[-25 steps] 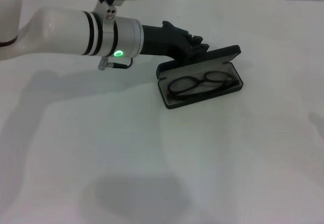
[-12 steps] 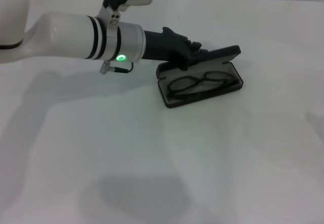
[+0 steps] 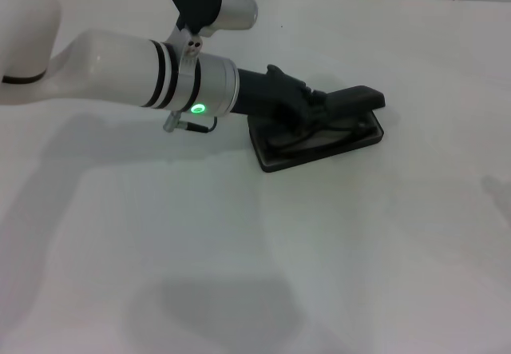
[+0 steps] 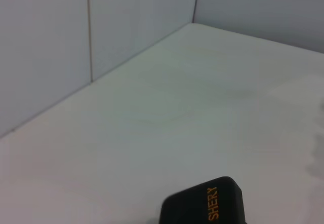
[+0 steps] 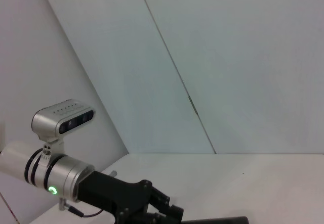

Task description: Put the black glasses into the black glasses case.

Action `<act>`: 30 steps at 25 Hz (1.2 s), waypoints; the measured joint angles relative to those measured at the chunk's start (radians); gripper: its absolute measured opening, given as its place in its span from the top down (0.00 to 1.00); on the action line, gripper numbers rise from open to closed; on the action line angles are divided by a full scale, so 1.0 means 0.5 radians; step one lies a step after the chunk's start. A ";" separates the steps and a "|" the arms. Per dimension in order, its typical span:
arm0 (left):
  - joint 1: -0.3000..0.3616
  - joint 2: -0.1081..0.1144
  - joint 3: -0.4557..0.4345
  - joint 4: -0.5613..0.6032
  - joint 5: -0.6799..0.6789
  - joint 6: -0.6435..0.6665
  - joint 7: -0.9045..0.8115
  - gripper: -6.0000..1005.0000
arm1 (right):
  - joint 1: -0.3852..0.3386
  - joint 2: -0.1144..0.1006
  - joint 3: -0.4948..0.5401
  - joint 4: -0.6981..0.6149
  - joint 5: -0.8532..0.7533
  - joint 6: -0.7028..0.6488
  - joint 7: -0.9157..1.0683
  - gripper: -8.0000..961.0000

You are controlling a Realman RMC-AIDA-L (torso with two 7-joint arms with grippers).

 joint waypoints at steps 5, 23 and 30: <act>0.016 0.000 0.002 0.001 0.015 0.085 -0.001 0.75 | 0.003 0.000 0.000 0.010 0.003 0.009 -0.005 0.99; 0.329 0.008 0.077 0.579 -0.215 0.748 -0.046 0.74 | 0.009 0.001 -0.007 0.034 0.015 -0.184 -0.091 0.99; 0.826 0.029 -0.332 1.027 -0.657 1.686 0.282 0.61 | 0.069 0.019 -0.261 0.204 0.270 -0.585 -0.511 0.86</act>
